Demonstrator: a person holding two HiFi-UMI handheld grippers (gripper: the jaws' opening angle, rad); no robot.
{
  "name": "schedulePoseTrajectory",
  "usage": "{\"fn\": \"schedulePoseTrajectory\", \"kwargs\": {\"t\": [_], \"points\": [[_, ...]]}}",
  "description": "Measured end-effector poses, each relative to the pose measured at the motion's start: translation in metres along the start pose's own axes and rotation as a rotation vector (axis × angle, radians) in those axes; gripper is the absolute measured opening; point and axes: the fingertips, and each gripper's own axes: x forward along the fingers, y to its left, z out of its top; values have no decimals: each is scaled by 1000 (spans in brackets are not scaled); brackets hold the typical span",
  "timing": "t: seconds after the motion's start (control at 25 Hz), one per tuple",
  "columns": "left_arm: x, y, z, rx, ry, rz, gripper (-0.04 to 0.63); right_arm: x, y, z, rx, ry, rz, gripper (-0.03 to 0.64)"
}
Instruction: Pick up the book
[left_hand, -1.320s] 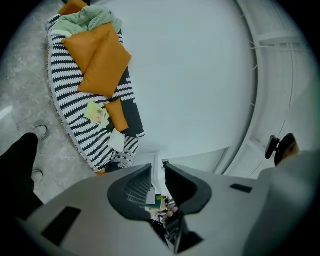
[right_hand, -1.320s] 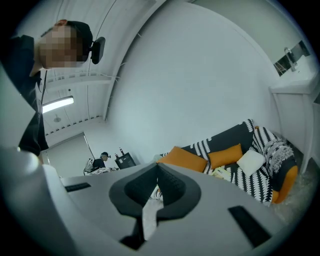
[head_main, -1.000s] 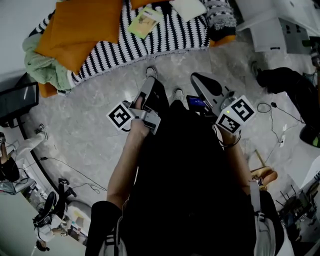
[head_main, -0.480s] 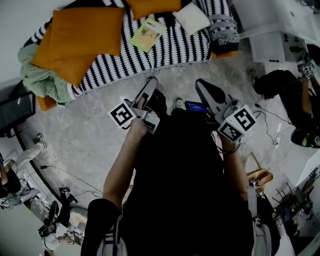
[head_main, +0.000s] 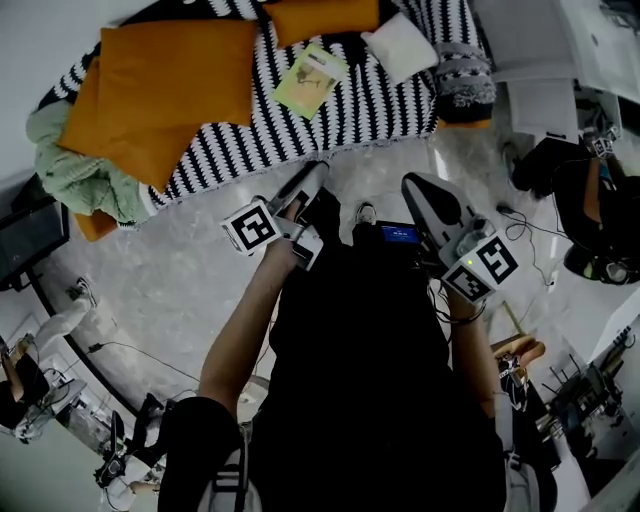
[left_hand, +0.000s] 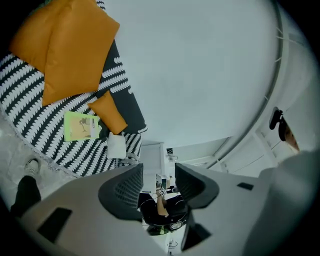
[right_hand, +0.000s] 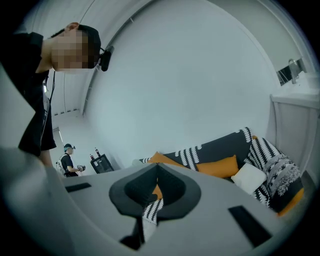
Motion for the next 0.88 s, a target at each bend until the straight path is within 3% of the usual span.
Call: {"fn": "schedulePoseTrajectory", "kwargs": {"t": [0.2,0.64,0.88], "points": [[13,15,32,69,47,-11,212,33,-3,3,5,16,-5,17],[32,53,61,12,5,32,235,66,-19,10,2,36,9,17],[55,84,70,43,-32,24,247,78,-40,-3,17,63,42,17]]}}
